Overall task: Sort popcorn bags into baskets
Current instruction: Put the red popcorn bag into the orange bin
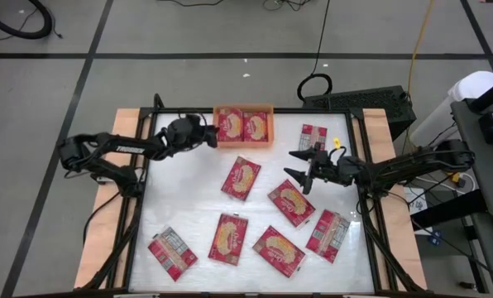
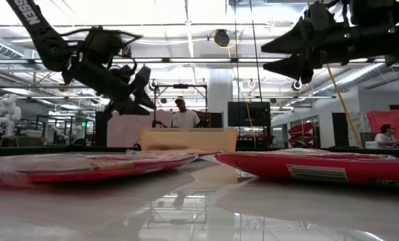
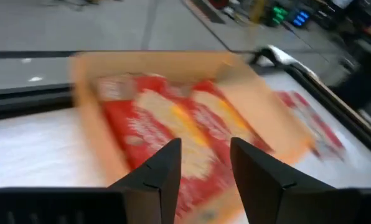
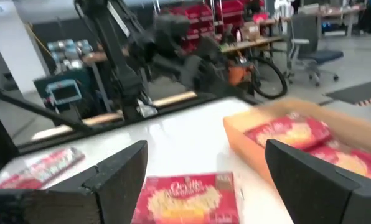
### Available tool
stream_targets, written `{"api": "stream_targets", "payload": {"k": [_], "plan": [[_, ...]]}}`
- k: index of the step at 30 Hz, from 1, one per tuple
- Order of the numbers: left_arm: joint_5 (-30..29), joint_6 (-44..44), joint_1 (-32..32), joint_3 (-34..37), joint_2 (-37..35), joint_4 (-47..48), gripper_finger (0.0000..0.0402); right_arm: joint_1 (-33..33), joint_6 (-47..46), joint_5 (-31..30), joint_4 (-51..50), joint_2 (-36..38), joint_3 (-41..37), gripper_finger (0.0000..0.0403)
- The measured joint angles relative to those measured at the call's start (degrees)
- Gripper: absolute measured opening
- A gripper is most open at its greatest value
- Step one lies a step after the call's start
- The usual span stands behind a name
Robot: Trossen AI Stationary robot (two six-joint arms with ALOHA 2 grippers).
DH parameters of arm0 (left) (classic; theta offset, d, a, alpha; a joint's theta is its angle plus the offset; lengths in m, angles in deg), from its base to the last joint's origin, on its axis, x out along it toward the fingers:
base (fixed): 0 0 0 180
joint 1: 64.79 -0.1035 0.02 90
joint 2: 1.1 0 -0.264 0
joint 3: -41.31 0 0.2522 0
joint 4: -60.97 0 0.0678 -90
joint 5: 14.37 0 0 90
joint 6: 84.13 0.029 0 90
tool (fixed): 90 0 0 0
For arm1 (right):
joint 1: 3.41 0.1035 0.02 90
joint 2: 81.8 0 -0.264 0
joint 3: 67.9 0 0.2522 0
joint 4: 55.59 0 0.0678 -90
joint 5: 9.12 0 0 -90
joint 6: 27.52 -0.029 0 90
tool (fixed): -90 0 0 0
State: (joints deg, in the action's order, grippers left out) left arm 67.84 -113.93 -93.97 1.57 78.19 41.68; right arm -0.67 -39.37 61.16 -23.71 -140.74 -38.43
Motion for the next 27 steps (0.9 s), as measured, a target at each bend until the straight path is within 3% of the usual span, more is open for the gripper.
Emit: {"api": "stream_targets", "payload": {"k": [3,6,9,13,18,27], "plan": [[-0.49,3.07,4.93,0.0,-1.97,-0.15,0.0128,-0.08,-1.93,-1.44,-9.24,1.07,2.67,0.0315],[-3.48,6.43,11.81,0.0,-2.94,-0.11,0.0119,-0.52,-2.47,-3.25,-26.43,2.1,8.09,0.0315],[-8.67,9.35,19.16,0.0,-3.22,-0.45,0.0114,-0.52,-2.04,-7.23,-44.56,1.95,13.61,0.0315],[-15.57,10.93,27.33,0.0,-2.81,-0.55,0.0113,-2.04,2.22,-11.47,-58.15,0.92,15.97,0.0315],[-20.86,11.74,33.85,0.0,-2.74,-3.62,0.0113,-6.96,10.39,-9.93,-60.56,-1.89,14.64,0.0312],[-21.29,13.16,39.84,0.0,-2.72,-6.74,0.0113,-14.79,22.85,-4.95,-56.65,-12.89,14.56,0.0284]]}}
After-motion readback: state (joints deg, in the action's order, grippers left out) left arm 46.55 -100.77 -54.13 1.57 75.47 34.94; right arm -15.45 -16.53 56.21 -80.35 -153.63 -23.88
